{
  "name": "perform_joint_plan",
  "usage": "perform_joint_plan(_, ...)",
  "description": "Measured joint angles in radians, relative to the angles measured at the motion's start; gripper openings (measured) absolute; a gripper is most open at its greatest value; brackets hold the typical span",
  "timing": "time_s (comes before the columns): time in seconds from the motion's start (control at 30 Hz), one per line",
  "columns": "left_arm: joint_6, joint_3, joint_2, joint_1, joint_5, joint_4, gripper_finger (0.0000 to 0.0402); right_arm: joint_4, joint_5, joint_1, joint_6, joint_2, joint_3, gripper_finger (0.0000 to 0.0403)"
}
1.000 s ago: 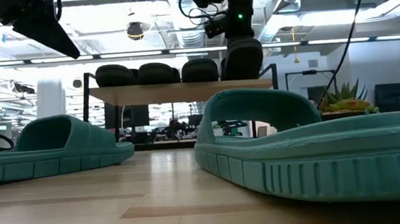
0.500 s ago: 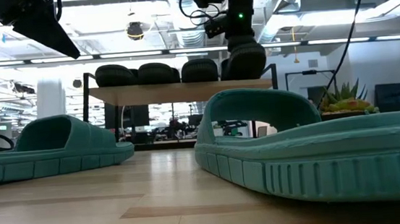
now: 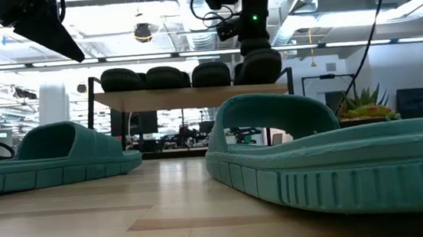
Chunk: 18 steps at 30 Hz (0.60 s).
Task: Pick and place slides into the shelf
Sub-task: Put the black slide on the shelf
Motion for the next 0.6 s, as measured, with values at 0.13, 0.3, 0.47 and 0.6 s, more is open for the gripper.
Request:
perform_joint_plan(0.13,-0.002,0.0,0.0,0.0,0.0,0.0,0.0087,0.0,-0.005,-0.002,0.007,0.0,0.0,0.0064)
perform_joint_plan(0.3,-0.003,0.0,0.0,0.0,0.0,0.0,0.0087,0.0,-0.054,-0.001,0.003,-0.001,0.0,0.0064)
perform_joint_plan(0.47,-0.003,0.0,0.0,0.0,0.0,0.0,0.0087,0.0,-0.059,-0.001,0.001,-0.001,0.0,0.0064)
perform_joint_plan(0.6,-0.004,0.0,0.0,0.0,0.0,0.0,0.0087,-0.007,-0.078,-0.001,0.001,-0.001,0.001,0.0064)
